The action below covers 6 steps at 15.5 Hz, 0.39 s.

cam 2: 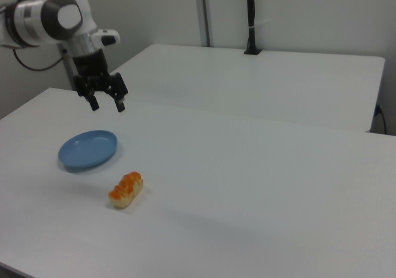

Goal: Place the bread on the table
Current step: 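Lower the bread onto the table, open the gripper and raise it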

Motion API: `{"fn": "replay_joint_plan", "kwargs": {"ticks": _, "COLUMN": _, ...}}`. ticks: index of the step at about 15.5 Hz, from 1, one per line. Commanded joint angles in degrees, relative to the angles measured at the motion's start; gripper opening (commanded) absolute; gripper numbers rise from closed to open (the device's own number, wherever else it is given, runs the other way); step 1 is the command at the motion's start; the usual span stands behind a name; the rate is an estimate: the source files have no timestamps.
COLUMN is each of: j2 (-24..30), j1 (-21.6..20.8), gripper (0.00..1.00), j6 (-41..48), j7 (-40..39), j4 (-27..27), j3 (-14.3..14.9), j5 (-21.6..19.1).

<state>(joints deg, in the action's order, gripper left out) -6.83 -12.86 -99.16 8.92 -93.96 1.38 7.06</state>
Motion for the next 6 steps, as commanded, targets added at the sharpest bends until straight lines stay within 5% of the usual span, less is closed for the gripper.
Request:
{"fn": "replay_joint_plan", "kwargs": {"ticks": 1, "j2": 2.86, "j1": 1.34, "gripper": 1.0, "j6": 4.84, "j7": 0.76, "j4": 2.29, "j3": 0.72, "j5": -1.34}}
{"fn": "replay_joint_plan", "kwargs": {"ticks": 6, "j2": 4.98, "j1": 4.07, "gripper": 1.0, "j6": 5.99, "j7": 0.49, "j4": 2.55, "j3": 0.99, "j5": -3.02}}
